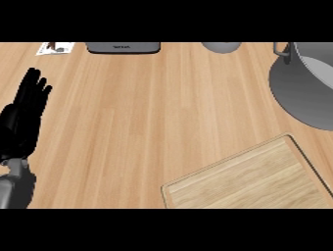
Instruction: Pick the pear from the tray and place it in the pot
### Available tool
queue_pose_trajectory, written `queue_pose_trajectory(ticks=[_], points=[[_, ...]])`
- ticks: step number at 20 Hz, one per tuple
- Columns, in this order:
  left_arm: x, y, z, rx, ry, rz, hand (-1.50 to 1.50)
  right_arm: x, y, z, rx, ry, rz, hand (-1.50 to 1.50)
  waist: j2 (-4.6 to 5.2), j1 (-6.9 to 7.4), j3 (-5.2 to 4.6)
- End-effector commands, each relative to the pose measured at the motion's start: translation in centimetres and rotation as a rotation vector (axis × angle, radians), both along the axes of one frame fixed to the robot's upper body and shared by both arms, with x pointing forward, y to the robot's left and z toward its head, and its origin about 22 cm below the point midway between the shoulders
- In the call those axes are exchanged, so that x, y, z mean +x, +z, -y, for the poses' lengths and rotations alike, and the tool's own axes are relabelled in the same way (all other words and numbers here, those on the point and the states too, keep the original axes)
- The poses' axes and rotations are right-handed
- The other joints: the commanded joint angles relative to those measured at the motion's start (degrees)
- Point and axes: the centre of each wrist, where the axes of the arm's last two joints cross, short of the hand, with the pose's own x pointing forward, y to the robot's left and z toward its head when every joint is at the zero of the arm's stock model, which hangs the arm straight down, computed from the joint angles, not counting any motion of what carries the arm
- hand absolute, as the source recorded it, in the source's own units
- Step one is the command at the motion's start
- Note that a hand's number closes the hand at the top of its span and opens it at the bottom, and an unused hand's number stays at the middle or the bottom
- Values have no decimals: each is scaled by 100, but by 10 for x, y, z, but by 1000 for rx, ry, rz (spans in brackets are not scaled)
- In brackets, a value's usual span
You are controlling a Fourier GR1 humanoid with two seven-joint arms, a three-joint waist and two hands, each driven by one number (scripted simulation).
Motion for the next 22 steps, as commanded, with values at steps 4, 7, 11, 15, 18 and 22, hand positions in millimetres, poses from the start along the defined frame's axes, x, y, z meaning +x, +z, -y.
queue_pose_trajectory(ticks=[4, 7, 11, 15, 18, 22], points=[[-4, 5, 16, -7, -44, 12, 0, 29, 21, 18, 99, 27, -44, 150, 35, 257, 6], [12, 7, 14, 0, -51, 0, 0, 45, 8, 15, 127, 25, -46, 150, 48, 224, 6], [22, 21, 30, -9, -64, 6, 0, 75, -24, -5, 193, 15, -64, 150, 76, 311, 16], [12, 8, 18, -3, -63, 37, 0, 88, -19, -6, -124, -196, 210, 150, 75, 374, 12], [25, 18, 23, -1, -92, 24, 0, 98, -41, -8, -187, -225, 218, 150, 122, 395, 23], [14, 8, 15, 0, -73, 27, 0, 114, -62, -19, -196, -213, 183, 150, 114, 406, 20]])
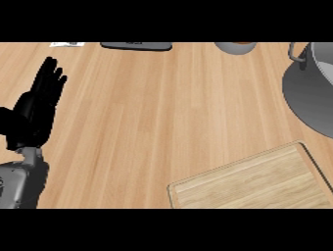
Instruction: Pick the pear from the tray and place it in the pot
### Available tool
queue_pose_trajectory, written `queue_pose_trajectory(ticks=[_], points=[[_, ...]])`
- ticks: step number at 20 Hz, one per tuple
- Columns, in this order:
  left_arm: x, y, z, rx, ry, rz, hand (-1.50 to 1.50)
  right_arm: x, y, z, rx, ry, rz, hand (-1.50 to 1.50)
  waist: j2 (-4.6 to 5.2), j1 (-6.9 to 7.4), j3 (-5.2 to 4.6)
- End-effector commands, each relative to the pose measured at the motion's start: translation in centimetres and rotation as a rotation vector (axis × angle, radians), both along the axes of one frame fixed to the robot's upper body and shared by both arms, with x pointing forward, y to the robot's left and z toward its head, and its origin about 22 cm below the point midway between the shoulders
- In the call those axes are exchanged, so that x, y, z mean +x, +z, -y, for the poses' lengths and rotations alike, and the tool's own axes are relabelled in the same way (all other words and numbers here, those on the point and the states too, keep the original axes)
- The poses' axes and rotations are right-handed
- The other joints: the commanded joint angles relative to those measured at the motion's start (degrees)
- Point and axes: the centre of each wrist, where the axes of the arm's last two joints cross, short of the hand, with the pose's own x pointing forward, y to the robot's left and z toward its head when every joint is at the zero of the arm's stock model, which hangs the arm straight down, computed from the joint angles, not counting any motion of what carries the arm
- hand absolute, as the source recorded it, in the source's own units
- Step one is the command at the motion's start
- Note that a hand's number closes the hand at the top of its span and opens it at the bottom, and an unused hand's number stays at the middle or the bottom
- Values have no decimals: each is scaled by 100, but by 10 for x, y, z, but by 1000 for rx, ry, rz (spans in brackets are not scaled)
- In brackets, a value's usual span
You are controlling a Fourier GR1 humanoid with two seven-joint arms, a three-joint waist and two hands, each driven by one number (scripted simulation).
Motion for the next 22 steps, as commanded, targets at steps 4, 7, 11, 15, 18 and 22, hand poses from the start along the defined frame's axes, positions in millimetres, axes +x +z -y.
queue_pose_trajectory(ticks=[4, 7, 11, 15, 18, 22], points=[[6, 2, 1, -7, 1, -1, 0, 29, -45, -33, -56, 24, -66, 150, 76, 58, 45], [1, -4, -1, 1, -23, 8, 0, 20, -56, -24, -16, -25, -191, -150, 105, 118, 49], [6, 6, 4, -4, -29, 19, 0, 34, -58, -40, 36, 77, -293, -150, 124, 171, 58], [4, 4, -2, 2, -11, 15, 0, 39, -54, -44, 172, 175, -338, -150, 130, 158, 62], [2, -1, -6, -10, -1, 0, 0, 36, -61, -44, 347, 221, -327, -150, 102, 67, 71], [2, -1, -4, -5, -4, 3, 0, 36, -51, -37, 502, 219, -304, -150, 112, 24, 81]])
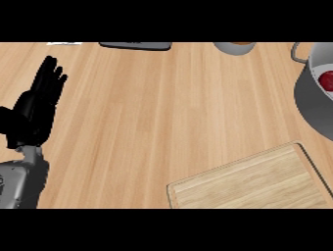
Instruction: Pick the pear from the tray and place it in the pot
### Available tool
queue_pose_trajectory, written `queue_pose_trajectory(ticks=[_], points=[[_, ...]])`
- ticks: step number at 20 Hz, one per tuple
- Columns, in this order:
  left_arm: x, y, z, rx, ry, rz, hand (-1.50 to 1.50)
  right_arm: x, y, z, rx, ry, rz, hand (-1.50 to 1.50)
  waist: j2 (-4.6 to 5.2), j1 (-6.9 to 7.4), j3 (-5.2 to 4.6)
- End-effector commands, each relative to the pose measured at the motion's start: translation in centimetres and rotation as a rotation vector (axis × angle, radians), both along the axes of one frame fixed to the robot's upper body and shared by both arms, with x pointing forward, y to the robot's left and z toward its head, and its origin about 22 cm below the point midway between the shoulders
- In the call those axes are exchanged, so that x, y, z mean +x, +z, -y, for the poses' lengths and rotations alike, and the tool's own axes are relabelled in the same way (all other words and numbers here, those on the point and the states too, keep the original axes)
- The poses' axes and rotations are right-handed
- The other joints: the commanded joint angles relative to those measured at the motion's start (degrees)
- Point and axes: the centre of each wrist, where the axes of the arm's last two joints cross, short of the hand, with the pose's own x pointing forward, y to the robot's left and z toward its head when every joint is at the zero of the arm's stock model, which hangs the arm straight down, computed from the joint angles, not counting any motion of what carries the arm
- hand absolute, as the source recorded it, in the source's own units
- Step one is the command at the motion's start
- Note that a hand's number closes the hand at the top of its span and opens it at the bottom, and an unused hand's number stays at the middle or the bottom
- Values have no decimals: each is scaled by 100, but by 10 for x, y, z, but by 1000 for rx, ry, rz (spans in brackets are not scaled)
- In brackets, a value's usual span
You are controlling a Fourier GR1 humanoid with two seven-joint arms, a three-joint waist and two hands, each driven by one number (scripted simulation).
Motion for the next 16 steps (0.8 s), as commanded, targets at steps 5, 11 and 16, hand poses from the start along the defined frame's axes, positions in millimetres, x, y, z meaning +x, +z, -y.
queue_pose_trajectory(ticks=[5, 11, 16], points=[[-3, -4, 2, -3, 1, 6, 0, -5, 11, 15, 379, 52, -13, -150, 114, 71, 189], [-4, -4, -3, -9, 6, -7, 0, -25, 24, 41, 416, 25, -45, -150, 157, 92, 215], [-2, 0, -1, -17, 7, 10, 0, -32, 44, 54, 428, 29, -45, -150, 165, 61, 227]])
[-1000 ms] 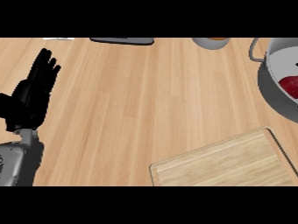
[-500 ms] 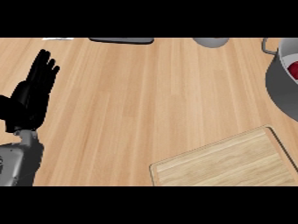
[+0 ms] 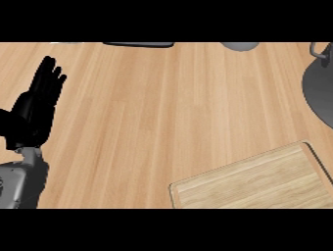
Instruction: Pick the pear from the tray and place it in the pot
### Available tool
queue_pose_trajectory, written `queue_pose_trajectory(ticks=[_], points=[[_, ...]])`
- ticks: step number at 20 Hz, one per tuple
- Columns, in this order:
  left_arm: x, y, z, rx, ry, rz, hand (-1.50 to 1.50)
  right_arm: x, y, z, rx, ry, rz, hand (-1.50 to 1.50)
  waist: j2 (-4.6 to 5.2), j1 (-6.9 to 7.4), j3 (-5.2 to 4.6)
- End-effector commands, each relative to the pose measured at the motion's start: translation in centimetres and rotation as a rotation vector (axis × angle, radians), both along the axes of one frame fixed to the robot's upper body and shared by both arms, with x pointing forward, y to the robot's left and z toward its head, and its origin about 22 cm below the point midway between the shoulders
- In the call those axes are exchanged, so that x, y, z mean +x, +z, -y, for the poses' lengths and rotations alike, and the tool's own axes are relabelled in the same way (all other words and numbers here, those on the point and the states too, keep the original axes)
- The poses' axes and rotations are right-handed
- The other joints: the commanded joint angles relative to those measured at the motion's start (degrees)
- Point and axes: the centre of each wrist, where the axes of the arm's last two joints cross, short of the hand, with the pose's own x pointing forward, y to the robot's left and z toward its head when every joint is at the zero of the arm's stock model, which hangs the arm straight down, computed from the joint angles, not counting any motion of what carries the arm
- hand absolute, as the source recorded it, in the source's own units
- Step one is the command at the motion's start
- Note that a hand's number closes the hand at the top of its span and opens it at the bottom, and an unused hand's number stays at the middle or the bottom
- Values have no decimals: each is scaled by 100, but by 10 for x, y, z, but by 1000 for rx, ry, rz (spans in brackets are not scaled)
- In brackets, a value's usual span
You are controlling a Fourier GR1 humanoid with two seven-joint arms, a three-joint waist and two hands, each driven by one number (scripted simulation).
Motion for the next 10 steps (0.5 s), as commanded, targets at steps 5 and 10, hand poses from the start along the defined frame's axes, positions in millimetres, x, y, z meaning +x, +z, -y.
queue_pose_trajectory(ticks=[5, 10], points=[[-3, 1, -2, 7, 0, -15, 0, -16, 10, 17, 108, 135, 30, -150, 16, 33, 35], [2, 5, 0, 0, 3, 5, 0, -19, 20, 22, 101, 134, 23, -150, 43, -24, 37]])
